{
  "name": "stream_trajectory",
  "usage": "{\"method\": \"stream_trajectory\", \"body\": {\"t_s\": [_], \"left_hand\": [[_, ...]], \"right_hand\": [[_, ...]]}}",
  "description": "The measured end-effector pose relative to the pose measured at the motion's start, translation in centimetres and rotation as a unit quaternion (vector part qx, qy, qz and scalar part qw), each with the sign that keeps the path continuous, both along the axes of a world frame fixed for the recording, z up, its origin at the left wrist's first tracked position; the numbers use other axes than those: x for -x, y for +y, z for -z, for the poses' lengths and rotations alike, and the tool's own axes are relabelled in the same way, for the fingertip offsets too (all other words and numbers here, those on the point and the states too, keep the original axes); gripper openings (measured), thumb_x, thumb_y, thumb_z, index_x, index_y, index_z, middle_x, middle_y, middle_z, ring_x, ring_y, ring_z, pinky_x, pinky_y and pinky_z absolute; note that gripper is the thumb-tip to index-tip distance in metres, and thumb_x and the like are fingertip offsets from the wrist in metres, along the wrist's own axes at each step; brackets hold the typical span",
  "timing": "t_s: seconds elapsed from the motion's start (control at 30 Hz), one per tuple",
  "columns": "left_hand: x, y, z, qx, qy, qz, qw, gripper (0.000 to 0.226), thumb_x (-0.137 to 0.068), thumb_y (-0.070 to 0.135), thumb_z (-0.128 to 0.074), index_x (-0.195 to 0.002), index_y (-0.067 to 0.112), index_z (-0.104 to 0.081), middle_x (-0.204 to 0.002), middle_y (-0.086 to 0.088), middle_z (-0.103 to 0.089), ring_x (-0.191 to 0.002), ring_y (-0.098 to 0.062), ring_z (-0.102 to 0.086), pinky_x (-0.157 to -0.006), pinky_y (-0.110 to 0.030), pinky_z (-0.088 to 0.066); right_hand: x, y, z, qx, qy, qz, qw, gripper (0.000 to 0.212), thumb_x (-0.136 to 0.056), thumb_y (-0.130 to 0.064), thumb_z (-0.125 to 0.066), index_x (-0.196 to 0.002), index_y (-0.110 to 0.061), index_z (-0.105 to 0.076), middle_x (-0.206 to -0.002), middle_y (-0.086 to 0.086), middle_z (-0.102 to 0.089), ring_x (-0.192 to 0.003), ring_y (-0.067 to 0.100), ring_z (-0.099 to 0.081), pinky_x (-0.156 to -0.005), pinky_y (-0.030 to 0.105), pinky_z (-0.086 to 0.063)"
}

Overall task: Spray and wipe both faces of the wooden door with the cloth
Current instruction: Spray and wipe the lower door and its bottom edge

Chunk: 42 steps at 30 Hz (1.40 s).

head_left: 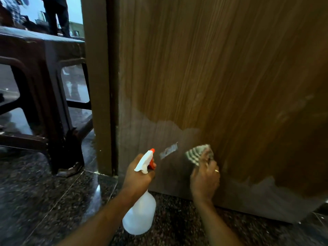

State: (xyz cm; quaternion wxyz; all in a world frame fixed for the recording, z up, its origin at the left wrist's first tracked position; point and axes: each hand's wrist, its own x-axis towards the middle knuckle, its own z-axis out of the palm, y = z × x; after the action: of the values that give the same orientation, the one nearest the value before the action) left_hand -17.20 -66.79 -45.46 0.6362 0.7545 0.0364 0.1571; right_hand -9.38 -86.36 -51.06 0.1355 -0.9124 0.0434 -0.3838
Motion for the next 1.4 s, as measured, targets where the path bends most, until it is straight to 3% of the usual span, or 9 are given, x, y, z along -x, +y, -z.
{"method": "stream_trajectory", "body": {"t_s": [0.23,0.37,0.47,0.57,0.77,0.9,1.03,1.23,1.4], "left_hand": [[-0.1,2.2,0.1,-0.003,-0.008,-0.014,1.0,0.047,-0.078,-0.006,-0.064,-0.103,0.033,-0.053,-0.089,-0.004,-0.065,-0.087,-0.016,-0.063,-0.064,-0.009,-0.049],[0.1,3.9,1.0,-0.004,-0.005,-0.036,0.999,0.056,-0.076,-0.008,-0.063,-0.104,0.04,-0.054,-0.087,-0.003,-0.066,-0.086,-0.012,-0.063,-0.071,-0.015,-0.05],[0.2,4.6,1.6,-0.005,0.0,-0.046,0.999,0.057,-0.076,-0.007,-0.063,-0.107,0.04,-0.055,-0.086,-0.002,-0.066,-0.086,-0.013,-0.063,-0.076,-0.024,-0.053],[0.6,5.1,1.8,0.0,0.013,-0.049,0.999,0.053,-0.077,-0.005,-0.065,-0.113,0.033,-0.056,-0.088,-0.002,-0.066,-0.088,-0.015,-0.064,-0.076,-0.024,-0.053],[1.0,6.6,1.6,0.014,0.006,-0.055,0.998,0.052,-0.073,-0.008,-0.063,-0.101,0.035,-0.059,-0.082,-0.005,-0.065,-0.08,-0.017,-0.063,-0.064,-0.025,-0.05],[1.0,7.2,1.5,0.018,-0.009,-0.082,0.996,0.04,-0.064,0.001,-0.061,-0.097,0.023,-0.063,-0.079,-0.007,-0.065,-0.078,-0.02,-0.063,-0.069,-0.036,-0.052],[1.3,7.7,1.4,0.045,0.006,-0.091,0.995,0.044,-0.068,-0.009,-0.061,-0.092,0.027,-0.062,-0.078,-0.006,-0.064,-0.075,-0.019,-0.061,-0.068,-0.033,-0.051],[1.8,9.3,0.7,0.039,0.006,-0.109,0.993,0.041,-0.07,-0.006,-0.064,-0.092,0.029,-0.061,-0.076,-0.001,-0.064,-0.079,-0.021,-0.063,-0.075,-0.042,-0.054],[1.7,10.2,-0.2,0.042,-0.005,-0.115,0.992,0.045,-0.062,0.01,-0.058,-0.092,0.043,-0.058,-0.084,-0.011,-0.064,-0.085,-0.027,-0.063,-0.079,-0.046,-0.055]], "right_hand": [[-3.0,5.7,-6.0,-0.158,-0.113,0.024,0.981,0.084,-0.083,-0.008,-0.066,-0.155,-0.014,-0.024,-0.12,0.021,-0.043,-0.1,0.038,-0.049,-0.081,0.047,-0.047],[-2.7,8.7,-2.5,0.039,-0.119,-0.075,0.989,0.065,-0.086,-0.021,-0.051,-0.15,-0.013,-0.038,-0.114,0.021,-0.049,-0.095,0.038,-0.051,-0.083,0.048,-0.048],[-2.1,7.2,2.1,0.145,-0.106,-0.138,0.974,0.068,-0.088,-0.007,-0.053,-0.151,-0.018,-0.031,-0.113,0.018,-0.05,-0.092,0.037,-0.057,-0.081,0.048,-0.052],[-1.4,5.4,3.3,0.088,-0.087,-0.111,0.986,0.081,-0.075,0.003,-0.071,-0.148,-0.013,-0.039,-0.109,0.023,-0.053,-0.086,0.039,-0.056,-0.072,0.045,-0.052],[-3.1,11.7,-5.5,-0.07,-0.143,-0.045,0.986,0.076,-0.083,-0.002,-0.061,-0.152,-0.001,-0.028,-0.111,0.023,-0.045,-0.094,0.039,-0.047,-0.082,0.046,-0.046],[-3.6,15.1,-4.6,0.125,-0.178,-0.121,0.968,0.059,-0.091,-0.009,-0.05,-0.149,-0.006,-0.039,-0.108,0.02,-0.055,-0.093,0.035,-0.052,-0.085,0.047,-0.048],[-3.4,11.3,0.8,0.333,-0.15,-0.249,0.897,0.074,-0.09,-0.012,-0.049,-0.156,-0.013,-0.017,-0.108,0.012,-0.059,-0.086,0.03,-0.061,-0.076,0.043,-0.054],[-3.8,12.6,-5.6,0.164,-0.199,-0.16,0.953,0.055,-0.094,-0.011,-0.048,-0.148,-0.013,-0.04,-0.107,0.018,-0.051,-0.085,0.036,-0.054,-0.072,0.046,-0.049],[-4.8,21.2,-12.0,0.212,-0.234,-0.19,0.93,0.065,-0.092,-0.019,-0.061,-0.152,-0.016,-0.033,-0.11,0.014,-0.054,-0.09,0.03,-0.055,-0.078,0.045,-0.048]]}}
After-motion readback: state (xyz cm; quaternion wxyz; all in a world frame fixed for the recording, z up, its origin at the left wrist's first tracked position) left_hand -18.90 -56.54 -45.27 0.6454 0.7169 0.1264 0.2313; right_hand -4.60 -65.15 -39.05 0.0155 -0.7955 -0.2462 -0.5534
